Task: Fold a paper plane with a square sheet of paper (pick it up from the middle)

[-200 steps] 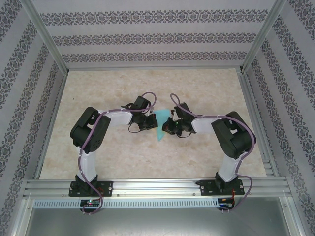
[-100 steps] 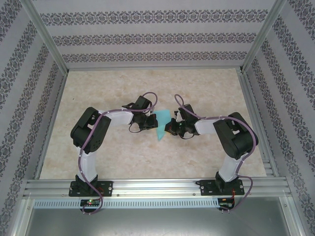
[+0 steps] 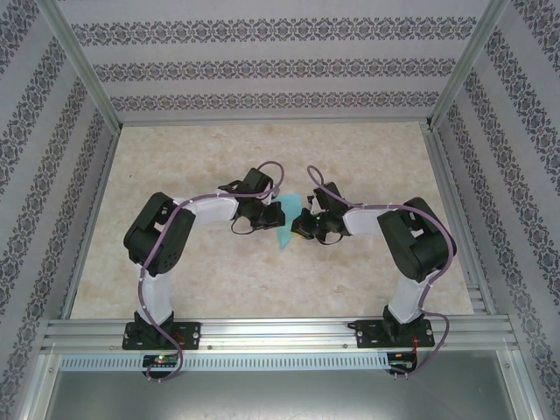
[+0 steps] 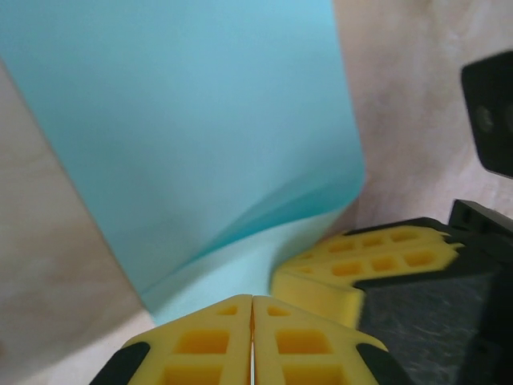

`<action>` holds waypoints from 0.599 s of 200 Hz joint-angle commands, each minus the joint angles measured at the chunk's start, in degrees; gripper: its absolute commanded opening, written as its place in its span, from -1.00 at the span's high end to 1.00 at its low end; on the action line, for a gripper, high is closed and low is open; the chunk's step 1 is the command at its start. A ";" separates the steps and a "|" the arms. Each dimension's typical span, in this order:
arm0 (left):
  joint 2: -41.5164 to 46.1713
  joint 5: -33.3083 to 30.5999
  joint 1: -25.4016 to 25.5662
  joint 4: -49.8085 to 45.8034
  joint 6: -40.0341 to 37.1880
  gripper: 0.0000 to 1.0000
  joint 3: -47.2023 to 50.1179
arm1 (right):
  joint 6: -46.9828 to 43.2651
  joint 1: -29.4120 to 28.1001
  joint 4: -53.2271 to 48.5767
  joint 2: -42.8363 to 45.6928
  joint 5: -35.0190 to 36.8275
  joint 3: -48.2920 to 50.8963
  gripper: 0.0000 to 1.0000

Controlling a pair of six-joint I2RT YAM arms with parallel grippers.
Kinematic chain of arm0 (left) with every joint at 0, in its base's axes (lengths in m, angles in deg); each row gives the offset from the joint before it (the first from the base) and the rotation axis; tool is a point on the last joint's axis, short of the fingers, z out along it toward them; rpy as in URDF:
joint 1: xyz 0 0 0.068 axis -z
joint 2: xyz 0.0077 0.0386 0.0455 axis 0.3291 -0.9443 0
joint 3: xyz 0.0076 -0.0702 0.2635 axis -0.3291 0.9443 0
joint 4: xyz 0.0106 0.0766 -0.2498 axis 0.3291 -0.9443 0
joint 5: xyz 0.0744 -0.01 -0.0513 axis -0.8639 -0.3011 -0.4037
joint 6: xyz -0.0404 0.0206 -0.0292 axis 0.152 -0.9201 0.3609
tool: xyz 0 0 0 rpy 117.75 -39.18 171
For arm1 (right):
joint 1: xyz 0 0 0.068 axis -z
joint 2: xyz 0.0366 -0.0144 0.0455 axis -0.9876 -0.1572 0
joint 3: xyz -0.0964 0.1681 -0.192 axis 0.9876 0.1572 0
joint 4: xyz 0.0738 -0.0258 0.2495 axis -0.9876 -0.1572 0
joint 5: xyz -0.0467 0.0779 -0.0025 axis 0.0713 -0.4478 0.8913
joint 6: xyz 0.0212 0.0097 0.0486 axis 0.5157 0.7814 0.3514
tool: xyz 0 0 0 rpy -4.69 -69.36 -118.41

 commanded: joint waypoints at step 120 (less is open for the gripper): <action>-3.48 -6.73 1.09 -5.32 -1.27 0.95 -0.21 | 1.16 -0.88 5.05 3.98 0.07 1.69 0.93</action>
